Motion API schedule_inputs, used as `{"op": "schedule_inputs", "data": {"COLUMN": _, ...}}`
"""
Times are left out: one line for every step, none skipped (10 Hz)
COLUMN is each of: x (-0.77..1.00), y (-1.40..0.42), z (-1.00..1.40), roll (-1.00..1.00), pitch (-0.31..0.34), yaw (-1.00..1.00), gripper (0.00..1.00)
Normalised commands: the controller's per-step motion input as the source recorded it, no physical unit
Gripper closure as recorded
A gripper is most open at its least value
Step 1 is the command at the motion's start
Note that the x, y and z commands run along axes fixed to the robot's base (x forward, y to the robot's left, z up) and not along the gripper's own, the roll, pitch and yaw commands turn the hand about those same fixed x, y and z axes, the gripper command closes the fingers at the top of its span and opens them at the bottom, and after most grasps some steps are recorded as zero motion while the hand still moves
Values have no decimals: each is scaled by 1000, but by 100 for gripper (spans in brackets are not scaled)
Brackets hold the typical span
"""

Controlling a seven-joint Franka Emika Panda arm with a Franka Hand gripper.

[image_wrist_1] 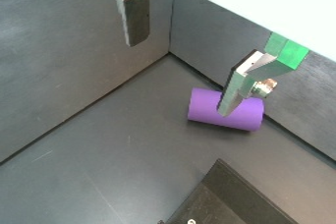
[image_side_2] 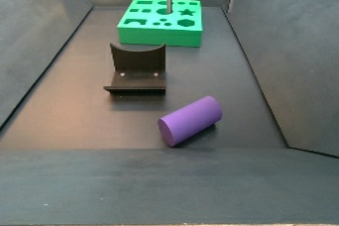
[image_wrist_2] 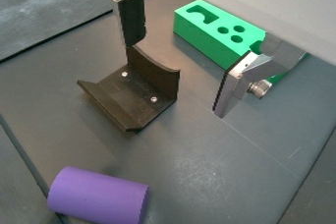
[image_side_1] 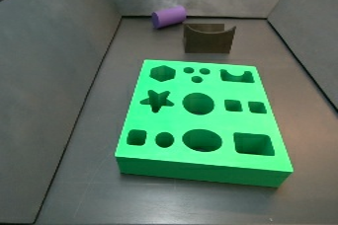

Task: Pick up the round object. Move up. Place the round object on the fixture. Regrasp the round object. Move to above the board. Insert the round object.
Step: Pick up the round object.

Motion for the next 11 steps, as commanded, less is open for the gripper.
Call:
{"op": "schedule_inputs", "data": {"x": 86, "y": 60, "z": -49, "roll": 0, "pitch": 0, "yaw": -254, "gripper": 0}}
{"op": "schedule_inputs", "data": {"x": 151, "y": 180, "z": -149, "roll": 7, "pitch": -26, "yaw": -669, "gripper": 0}}
{"op": "schedule_inputs", "data": {"x": 169, "y": 117, "z": -229, "roll": 10, "pitch": -60, "yaw": -900, "gripper": 0}}
{"op": "schedule_inputs", "data": {"x": 146, "y": 74, "z": -271, "roll": 14, "pitch": -51, "yaw": -954, "gripper": 0}}
{"op": "schedule_inputs", "data": {"x": 120, "y": 60, "z": -306, "roll": 24, "pitch": -40, "yaw": -971, "gripper": 0}}
{"op": "schedule_inputs", "data": {"x": 114, "y": 63, "z": -340, "roll": 34, "pitch": -26, "yaw": -969, "gripper": 0}}
{"op": "schedule_inputs", "data": {"x": 100, "y": 89, "z": -389, "roll": 63, "pitch": 0, "yaw": -931, "gripper": 0}}
{"op": "schedule_inputs", "data": {"x": 54, "y": 209, "z": -423, "roll": 59, "pitch": 0, "yaw": -814, "gripper": 0}}
{"op": "schedule_inputs", "data": {"x": 0, "y": 360, "z": -423, "roll": 46, "pitch": 0, "yaw": -657, "gripper": 0}}
{"op": "schedule_inputs", "data": {"x": 0, "y": 414, "z": -437, "roll": 51, "pitch": 0, "yaw": -597, "gripper": 0}}
{"op": "schedule_inputs", "data": {"x": 0, "y": 403, "z": -471, "roll": 66, "pitch": 0, "yaw": -597, "gripper": 0}}
